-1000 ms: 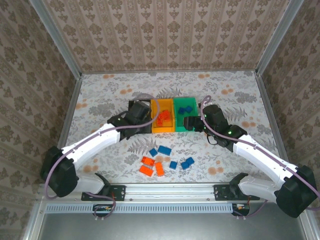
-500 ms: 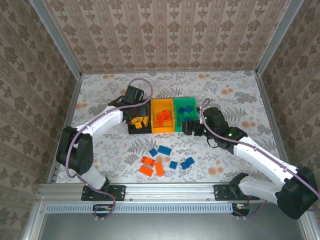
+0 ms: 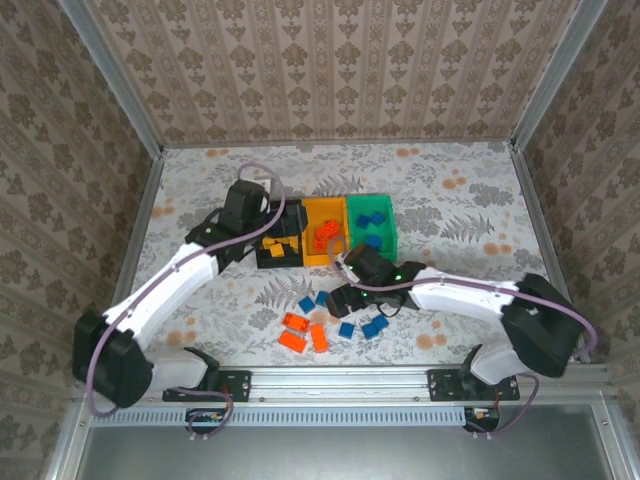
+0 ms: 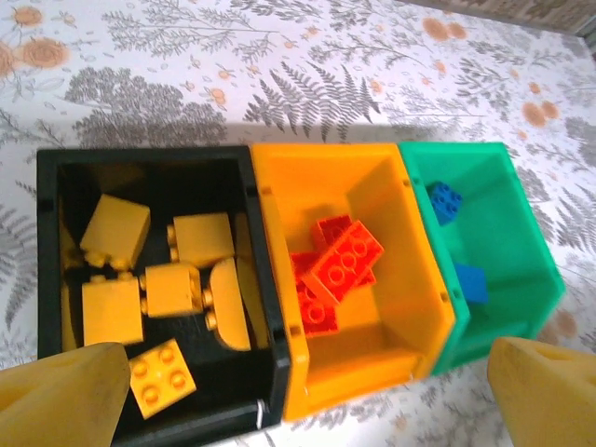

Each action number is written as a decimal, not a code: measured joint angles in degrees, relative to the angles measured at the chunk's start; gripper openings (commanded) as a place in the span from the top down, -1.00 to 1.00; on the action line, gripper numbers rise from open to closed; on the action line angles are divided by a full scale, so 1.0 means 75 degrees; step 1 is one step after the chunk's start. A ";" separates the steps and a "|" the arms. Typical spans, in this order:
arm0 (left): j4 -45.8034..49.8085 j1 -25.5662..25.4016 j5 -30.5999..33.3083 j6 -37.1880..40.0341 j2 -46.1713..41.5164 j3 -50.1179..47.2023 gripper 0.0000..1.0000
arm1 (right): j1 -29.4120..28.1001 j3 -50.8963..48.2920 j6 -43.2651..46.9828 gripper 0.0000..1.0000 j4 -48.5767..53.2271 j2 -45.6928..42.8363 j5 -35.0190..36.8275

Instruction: Sort the legos into containers by color

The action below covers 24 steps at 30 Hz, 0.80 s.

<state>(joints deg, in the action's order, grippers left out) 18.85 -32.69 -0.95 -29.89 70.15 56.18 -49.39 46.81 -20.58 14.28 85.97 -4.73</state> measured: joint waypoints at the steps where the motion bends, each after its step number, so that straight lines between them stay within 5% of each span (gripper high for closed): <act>1: 0.0009 -0.0055 0.0000 -0.0064 -0.0280 -0.0254 -1.00 | -0.0093 0.0181 0.0111 -0.70 0.0015 0.0309 0.0067; 12: 0.0810 -0.0102 0.0035 -0.0723 -0.2328 -0.1795 -1.00 | -0.0551 0.1556 0.0796 -0.52 0.0391 0.1941 0.1067; 20: 0.1072 -0.0093 0.0195 -0.0854 -0.2704 -0.1868 -1.00 | -0.0551 0.1754 0.0938 0.17 0.0717 0.2346 0.1445; 24: 0.1212 -0.0087 0.0277 -0.0854 -0.2707 -0.1891 -1.00 | -0.0551 0.1754 0.0903 0.35 0.0734 0.2331 0.1562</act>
<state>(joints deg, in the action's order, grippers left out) 27.94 -33.34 1.13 -36.29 49.84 42.00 -53.52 59.96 -13.80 19.79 103.46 6.98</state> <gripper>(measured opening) 0.997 0.355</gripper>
